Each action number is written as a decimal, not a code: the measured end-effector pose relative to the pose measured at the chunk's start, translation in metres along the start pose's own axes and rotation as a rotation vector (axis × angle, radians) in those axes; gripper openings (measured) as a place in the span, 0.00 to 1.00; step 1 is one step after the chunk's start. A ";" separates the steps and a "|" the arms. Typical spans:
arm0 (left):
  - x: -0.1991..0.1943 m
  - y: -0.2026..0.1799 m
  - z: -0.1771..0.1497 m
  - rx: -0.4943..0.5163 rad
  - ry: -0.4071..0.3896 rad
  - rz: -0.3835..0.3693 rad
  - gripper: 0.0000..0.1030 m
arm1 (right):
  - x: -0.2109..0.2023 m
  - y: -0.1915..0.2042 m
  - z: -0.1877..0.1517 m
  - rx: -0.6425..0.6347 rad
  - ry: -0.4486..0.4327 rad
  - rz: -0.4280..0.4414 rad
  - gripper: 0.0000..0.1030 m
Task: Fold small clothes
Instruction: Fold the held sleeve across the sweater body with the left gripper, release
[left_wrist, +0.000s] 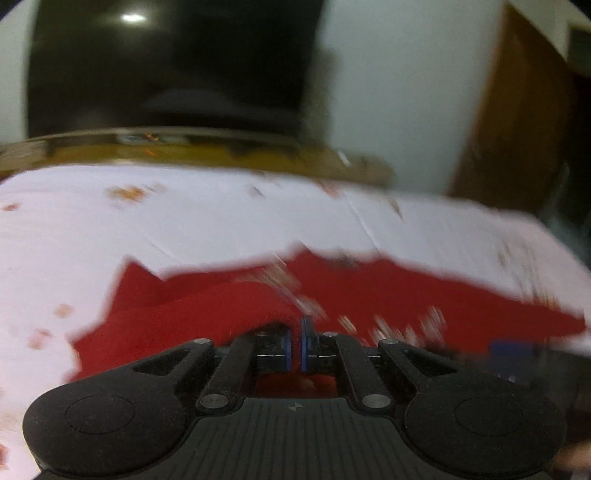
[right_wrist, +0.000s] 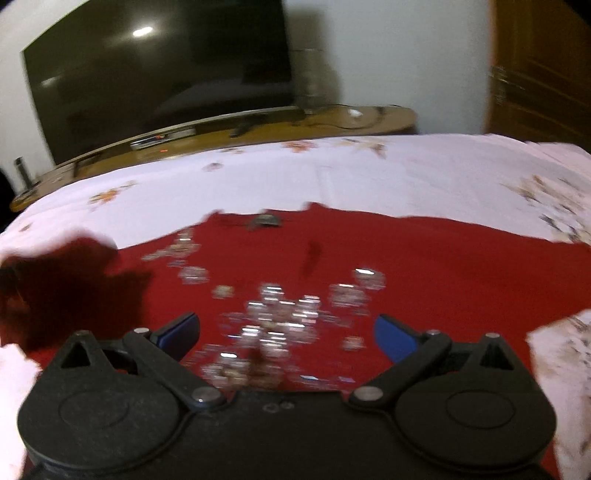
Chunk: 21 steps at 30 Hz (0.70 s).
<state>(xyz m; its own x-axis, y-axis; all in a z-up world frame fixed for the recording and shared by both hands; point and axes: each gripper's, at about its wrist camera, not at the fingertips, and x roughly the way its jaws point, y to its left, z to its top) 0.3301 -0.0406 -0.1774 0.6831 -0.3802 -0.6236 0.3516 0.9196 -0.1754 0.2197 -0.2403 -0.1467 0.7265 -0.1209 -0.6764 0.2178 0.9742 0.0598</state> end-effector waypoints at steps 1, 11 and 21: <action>0.006 -0.009 -0.002 0.013 0.034 -0.014 0.04 | -0.001 -0.008 -0.001 0.010 0.003 -0.010 0.98; -0.032 -0.070 0.009 0.270 -0.043 0.007 0.04 | -0.016 -0.047 -0.004 0.057 -0.008 -0.044 0.97; -0.012 -0.140 -0.017 0.770 0.006 0.221 1.00 | -0.026 -0.074 -0.009 0.096 -0.004 -0.073 0.97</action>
<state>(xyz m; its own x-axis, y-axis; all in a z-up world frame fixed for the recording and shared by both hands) 0.2618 -0.1631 -0.1588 0.7859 -0.1953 -0.5867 0.5533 0.6455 0.5264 0.1789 -0.3073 -0.1398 0.7089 -0.1922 -0.6786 0.3316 0.9400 0.0801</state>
